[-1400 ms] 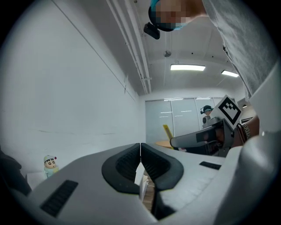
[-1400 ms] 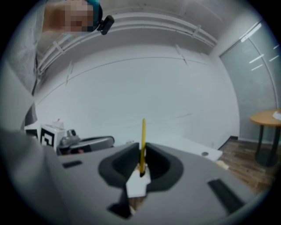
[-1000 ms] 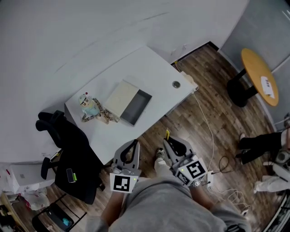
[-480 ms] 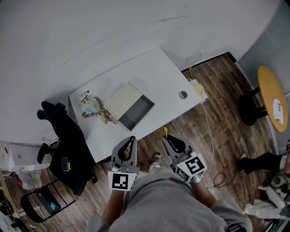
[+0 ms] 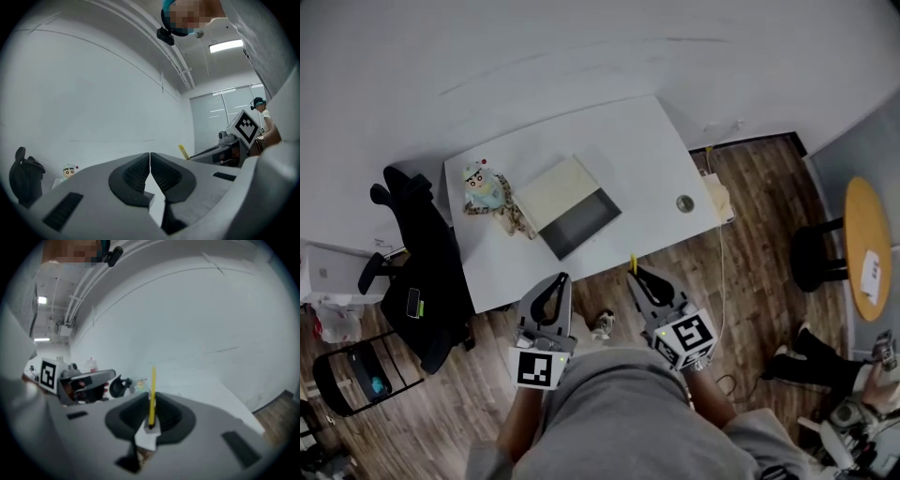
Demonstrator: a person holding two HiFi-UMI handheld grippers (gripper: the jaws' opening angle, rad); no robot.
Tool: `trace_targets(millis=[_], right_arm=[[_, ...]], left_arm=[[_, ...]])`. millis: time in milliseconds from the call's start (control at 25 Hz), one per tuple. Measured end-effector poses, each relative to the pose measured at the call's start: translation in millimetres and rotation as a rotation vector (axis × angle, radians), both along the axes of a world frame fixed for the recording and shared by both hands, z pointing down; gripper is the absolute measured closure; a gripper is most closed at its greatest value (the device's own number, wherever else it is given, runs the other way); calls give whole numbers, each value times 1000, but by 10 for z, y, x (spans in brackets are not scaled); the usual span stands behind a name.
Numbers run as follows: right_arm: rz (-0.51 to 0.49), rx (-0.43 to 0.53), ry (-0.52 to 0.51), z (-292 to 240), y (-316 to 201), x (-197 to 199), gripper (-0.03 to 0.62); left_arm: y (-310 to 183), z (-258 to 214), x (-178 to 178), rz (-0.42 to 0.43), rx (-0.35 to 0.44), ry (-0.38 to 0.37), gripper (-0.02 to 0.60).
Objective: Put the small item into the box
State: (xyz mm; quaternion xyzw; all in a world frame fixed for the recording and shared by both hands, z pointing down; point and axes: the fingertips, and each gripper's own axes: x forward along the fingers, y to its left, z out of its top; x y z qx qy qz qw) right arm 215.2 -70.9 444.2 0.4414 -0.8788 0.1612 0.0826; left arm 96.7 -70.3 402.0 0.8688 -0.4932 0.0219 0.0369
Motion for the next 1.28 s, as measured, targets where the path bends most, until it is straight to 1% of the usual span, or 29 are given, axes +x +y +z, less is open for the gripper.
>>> trace_targets(millis=[120,320,480,800,1040,1280], right_arm=[[-36,-21,23,88,-93,-20,528],[-68,-53,50,190,-229,-91,528],[-91,-64,76,258,-394,-170,528],[-129,-122,120,435,-748,-346,528],[-179,-127,188,608,-970,-517,528],[-222,-168,256,799,-1154,-699,528]], left_arm=[[-63,40,-5,-26,-4,13,545],[-161,153,-47,-40,-41,24,545],[-325,221,-67,-32,-55,23,545],[-678,292,-113,-22,-77,30,545],[-898,371,-197,-5,-87,36,545],[-1077,457,-305,17,-85,43,545]])
